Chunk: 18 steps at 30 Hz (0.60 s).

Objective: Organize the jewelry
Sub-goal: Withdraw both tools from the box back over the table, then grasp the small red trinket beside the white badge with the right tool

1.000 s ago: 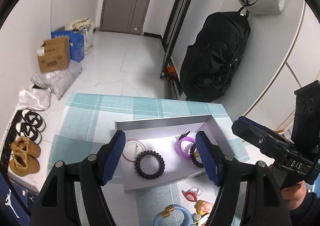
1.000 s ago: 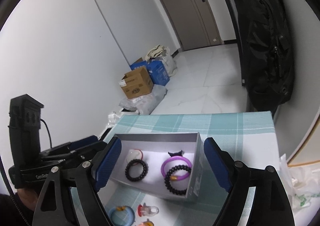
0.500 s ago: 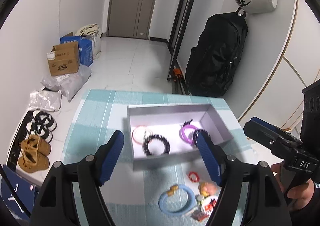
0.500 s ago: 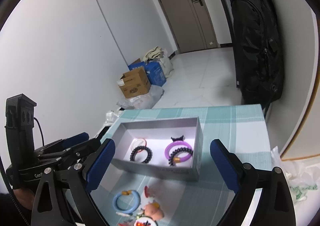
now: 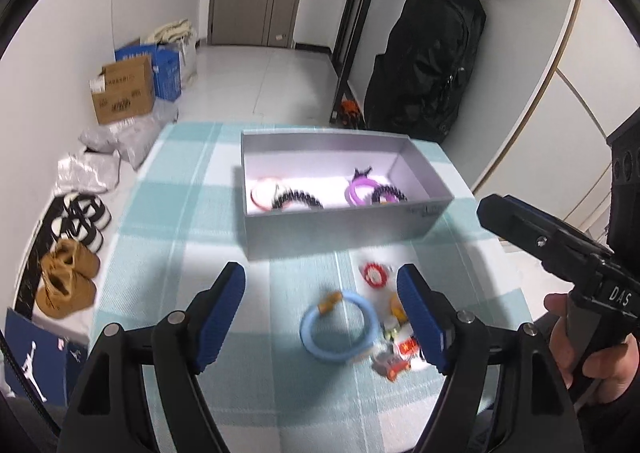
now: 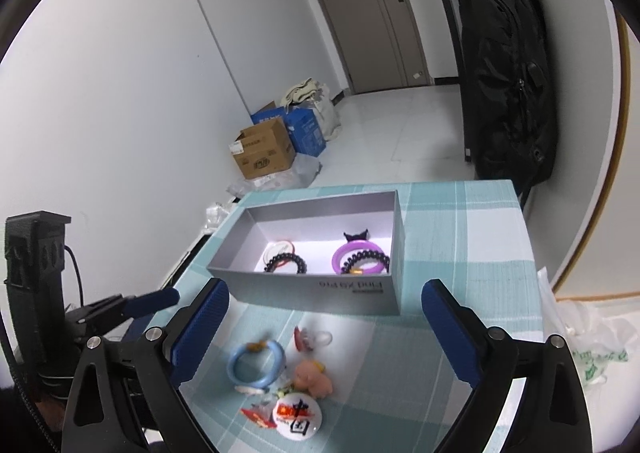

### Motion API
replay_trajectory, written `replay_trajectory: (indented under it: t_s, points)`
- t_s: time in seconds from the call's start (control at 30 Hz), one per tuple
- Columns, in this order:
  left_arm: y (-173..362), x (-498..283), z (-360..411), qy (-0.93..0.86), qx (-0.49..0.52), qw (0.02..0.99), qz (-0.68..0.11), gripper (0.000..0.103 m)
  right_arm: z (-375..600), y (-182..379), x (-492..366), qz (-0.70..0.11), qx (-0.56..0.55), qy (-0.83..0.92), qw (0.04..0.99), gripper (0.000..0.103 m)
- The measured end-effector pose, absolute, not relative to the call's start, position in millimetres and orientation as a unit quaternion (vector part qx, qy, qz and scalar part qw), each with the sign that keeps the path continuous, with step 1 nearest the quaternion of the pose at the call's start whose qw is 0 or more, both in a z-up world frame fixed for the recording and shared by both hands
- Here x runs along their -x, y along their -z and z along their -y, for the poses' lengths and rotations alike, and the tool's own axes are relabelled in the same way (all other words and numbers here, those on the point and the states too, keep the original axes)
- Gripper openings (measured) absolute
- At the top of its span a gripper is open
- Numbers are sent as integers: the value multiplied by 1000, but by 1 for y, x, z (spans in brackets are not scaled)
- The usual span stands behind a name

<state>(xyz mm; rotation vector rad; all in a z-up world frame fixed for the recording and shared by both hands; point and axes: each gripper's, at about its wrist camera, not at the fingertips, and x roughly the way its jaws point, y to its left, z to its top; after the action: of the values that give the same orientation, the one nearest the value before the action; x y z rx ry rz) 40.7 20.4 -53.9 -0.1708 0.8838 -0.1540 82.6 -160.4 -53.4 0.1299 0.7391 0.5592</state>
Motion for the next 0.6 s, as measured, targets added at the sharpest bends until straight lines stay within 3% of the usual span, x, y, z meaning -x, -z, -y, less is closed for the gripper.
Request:
replay_trajectory:
  t_s: [0.6]
  points:
    - [81, -33, -39, 30, 134, 860, -492, 75, 138, 93, -38, -441, -7, -330, 834, 99]
